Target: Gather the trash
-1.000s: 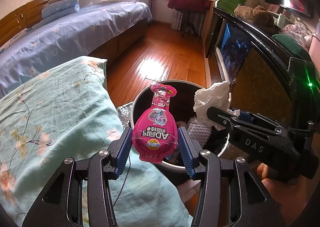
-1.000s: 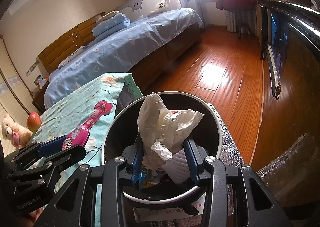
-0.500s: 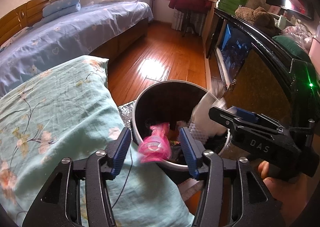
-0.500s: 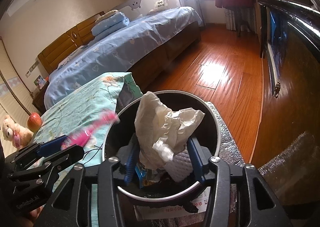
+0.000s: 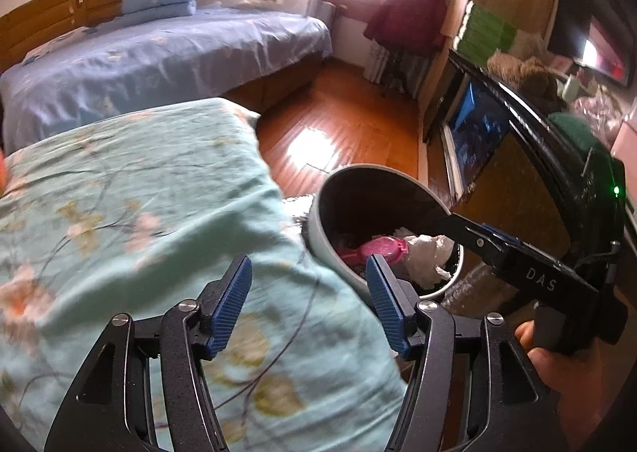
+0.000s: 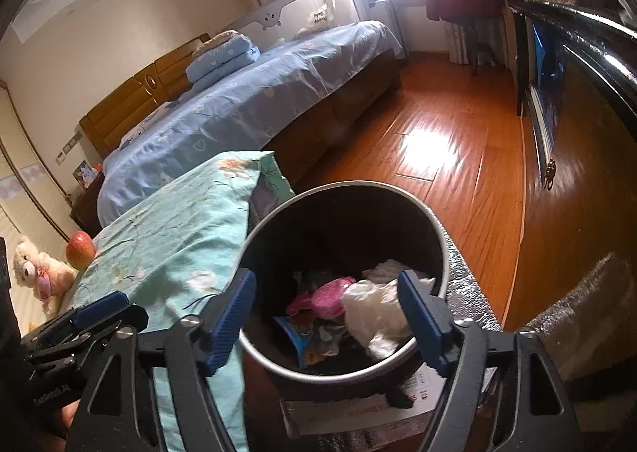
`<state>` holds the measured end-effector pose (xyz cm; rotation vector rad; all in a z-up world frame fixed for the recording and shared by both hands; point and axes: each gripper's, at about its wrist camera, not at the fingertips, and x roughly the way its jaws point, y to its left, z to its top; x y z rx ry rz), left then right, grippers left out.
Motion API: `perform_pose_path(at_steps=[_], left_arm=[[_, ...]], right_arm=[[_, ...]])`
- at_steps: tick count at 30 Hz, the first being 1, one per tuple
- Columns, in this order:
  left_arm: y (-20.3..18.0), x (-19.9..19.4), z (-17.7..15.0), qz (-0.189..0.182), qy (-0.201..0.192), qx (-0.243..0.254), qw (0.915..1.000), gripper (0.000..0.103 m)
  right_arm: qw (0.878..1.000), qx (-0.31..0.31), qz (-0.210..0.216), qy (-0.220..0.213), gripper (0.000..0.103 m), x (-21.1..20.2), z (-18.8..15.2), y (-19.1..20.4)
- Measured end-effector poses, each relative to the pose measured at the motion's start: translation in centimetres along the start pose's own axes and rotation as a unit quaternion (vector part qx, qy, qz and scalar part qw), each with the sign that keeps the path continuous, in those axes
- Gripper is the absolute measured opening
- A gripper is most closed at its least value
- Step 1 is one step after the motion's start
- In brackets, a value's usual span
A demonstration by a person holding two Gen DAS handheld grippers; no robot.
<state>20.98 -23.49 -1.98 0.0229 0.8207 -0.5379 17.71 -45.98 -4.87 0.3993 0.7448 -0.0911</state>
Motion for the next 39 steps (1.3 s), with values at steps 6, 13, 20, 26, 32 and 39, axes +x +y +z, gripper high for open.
perform_pose_path(at_steps=[6,13,20,26,32,39], left_arm=[[3.1,-3.6,-1.7,0.03,-0.031,-0.028,0.9987,0.072],[5.9,-7.1,-3.4,0.06,-0.065,-0.048,0.9949,0.073],[7.5,-11.5,-4.2,0.089,-0.121,-0.05,0.9873,0.078],[8.1,-14.7,-5.6,0.165,-0.193,-0.051,0.9658,0.102],[8.1,-15.3,-6.4,0.196,-0.205,-0.042,0.958,0.103],[8.2,-15.3,-6.7,0.214,-0.193,-0.03,0.9571,0.103]], right_arm=[[1.0,-0.012,0.017,-0.023,0.088,-1.7,-1.4,3.3],[0.998,-0.03,0.033,-0.045,0.089,-3.3,-2.8,6.9],[0.993,-0.069,0.037,-0.085,0.091,-5.7,-2.6,10.5],[0.98,-0.115,0.03,-0.161,0.103,-8.9,-2.8,13.5],[0.979,-0.121,0.034,-0.16,0.103,-7.7,-3.7,14.4],[0.979,-0.126,0.034,-0.156,0.103,-7.7,-4.4,14.3]])
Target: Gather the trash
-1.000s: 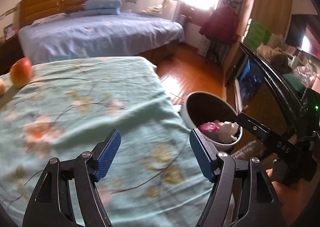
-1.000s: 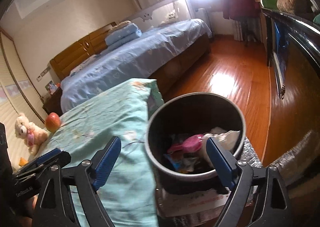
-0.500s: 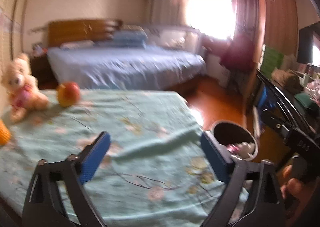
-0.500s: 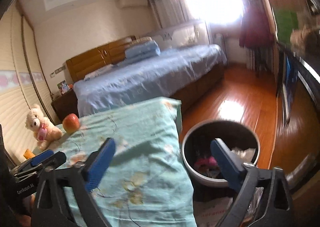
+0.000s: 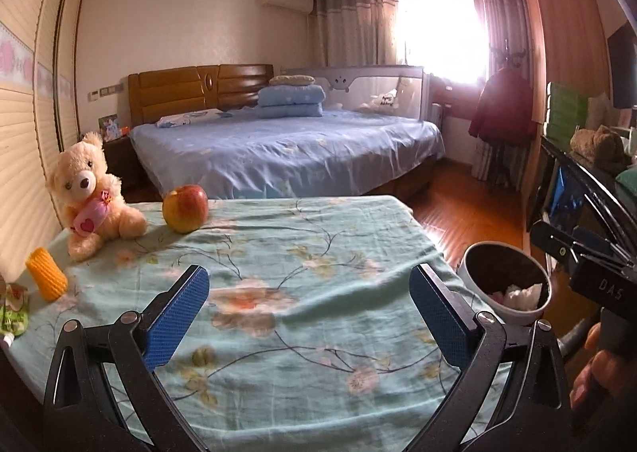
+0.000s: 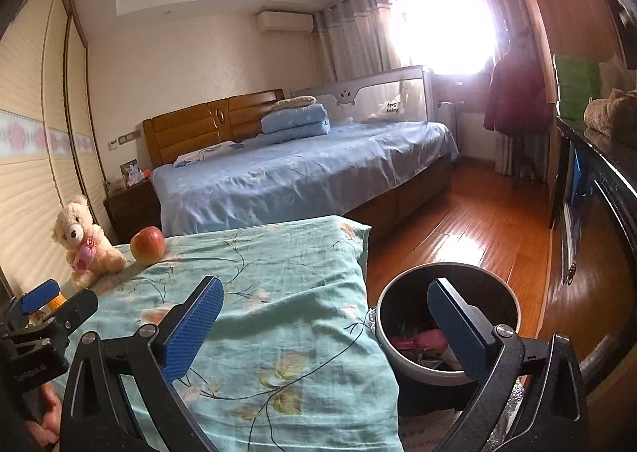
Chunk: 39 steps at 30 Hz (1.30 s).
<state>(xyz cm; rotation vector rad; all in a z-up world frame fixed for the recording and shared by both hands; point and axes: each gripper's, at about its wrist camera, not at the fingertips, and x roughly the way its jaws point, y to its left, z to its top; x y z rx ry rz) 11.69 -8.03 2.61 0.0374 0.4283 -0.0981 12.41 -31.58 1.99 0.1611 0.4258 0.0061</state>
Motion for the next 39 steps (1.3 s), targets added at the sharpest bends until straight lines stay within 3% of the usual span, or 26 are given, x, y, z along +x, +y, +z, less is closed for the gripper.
perform_pose_path(at_steps=[39], left_arm=[[-0.4,-0.7,0.0,0.018,0.009,0.0,0.9998,0.103]], right_arm=[[1.0,-0.017,0.001,0.006,0.103,-0.6,-0.2,1.3]])
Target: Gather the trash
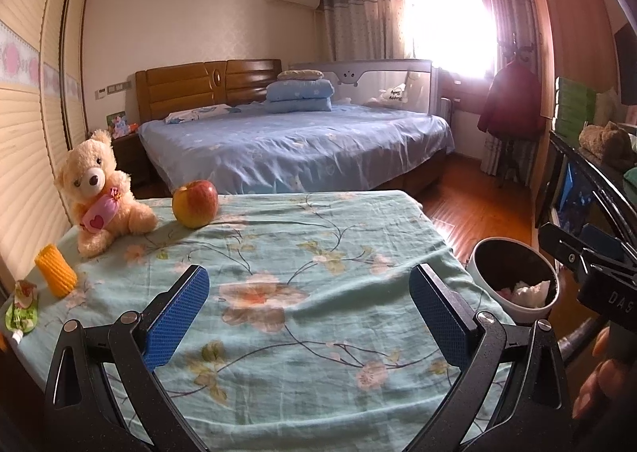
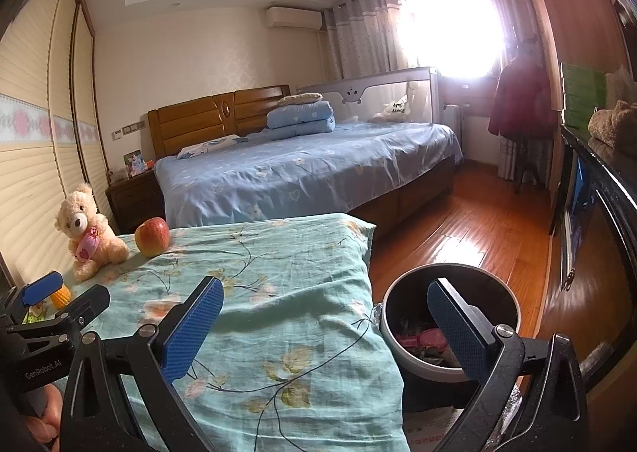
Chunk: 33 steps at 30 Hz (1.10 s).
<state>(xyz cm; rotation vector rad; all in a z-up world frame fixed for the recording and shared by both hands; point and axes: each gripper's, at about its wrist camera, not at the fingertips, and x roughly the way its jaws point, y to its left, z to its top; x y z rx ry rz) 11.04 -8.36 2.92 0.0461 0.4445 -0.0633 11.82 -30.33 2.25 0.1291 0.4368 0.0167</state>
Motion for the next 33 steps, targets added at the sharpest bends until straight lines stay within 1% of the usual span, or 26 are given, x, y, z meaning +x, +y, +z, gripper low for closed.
perform_pose_path(at_steps=[33], left_arm=[[-0.26,0.1,-0.19,-0.003,0.007,0.002,1.0,0.103]], right_arm=[[1.0,0.002,0.004,0.009,0.103,0.16,-0.24,0.33]])
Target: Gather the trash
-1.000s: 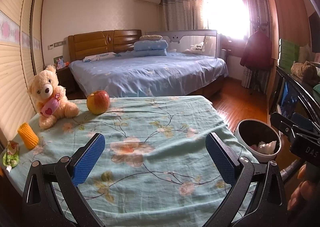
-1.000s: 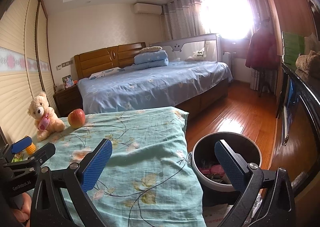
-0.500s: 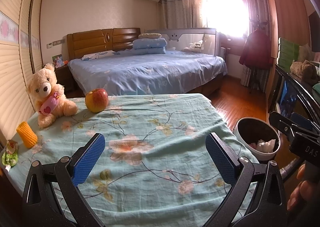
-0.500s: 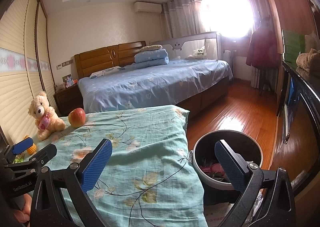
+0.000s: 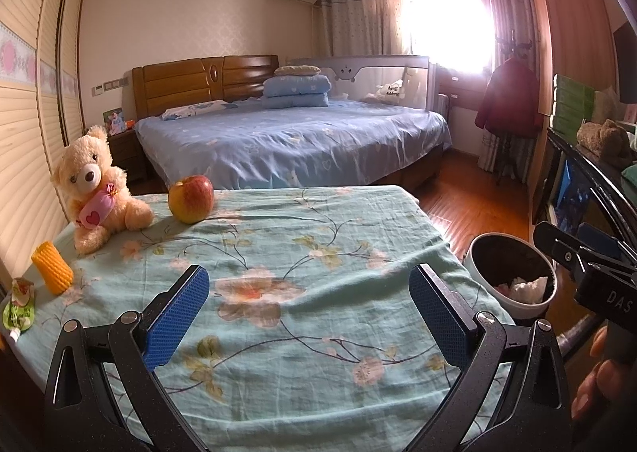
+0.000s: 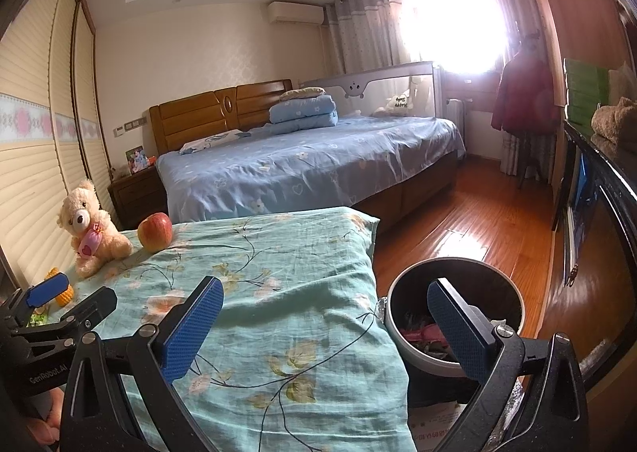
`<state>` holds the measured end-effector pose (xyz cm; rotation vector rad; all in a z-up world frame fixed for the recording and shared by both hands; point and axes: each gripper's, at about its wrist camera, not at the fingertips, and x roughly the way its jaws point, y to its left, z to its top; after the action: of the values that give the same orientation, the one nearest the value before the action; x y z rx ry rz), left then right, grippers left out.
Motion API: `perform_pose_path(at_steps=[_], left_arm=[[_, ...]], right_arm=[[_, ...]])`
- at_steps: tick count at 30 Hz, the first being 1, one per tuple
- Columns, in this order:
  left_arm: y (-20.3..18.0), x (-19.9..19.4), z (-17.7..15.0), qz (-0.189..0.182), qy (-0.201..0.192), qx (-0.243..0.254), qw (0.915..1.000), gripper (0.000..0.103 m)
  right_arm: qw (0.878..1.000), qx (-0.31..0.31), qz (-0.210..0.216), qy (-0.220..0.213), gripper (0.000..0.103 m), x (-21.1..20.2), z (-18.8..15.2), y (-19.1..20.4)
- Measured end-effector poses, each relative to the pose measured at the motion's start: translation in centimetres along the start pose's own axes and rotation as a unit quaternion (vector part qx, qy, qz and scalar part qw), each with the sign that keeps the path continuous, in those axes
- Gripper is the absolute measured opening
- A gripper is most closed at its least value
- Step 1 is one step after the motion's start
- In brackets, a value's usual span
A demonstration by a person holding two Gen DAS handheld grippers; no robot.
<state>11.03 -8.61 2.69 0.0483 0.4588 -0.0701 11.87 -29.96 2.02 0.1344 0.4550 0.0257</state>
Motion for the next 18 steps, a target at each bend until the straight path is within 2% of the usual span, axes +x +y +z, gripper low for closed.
perform_pose_path(at_steps=[18], left_arm=[[-0.42,-0.02,0.13,-0.004,-0.001,0.003,1.0,0.103]], right_arm=[[1.0,0.002,0.002,0.0,0.103,-0.07,0.05,-0.1]])
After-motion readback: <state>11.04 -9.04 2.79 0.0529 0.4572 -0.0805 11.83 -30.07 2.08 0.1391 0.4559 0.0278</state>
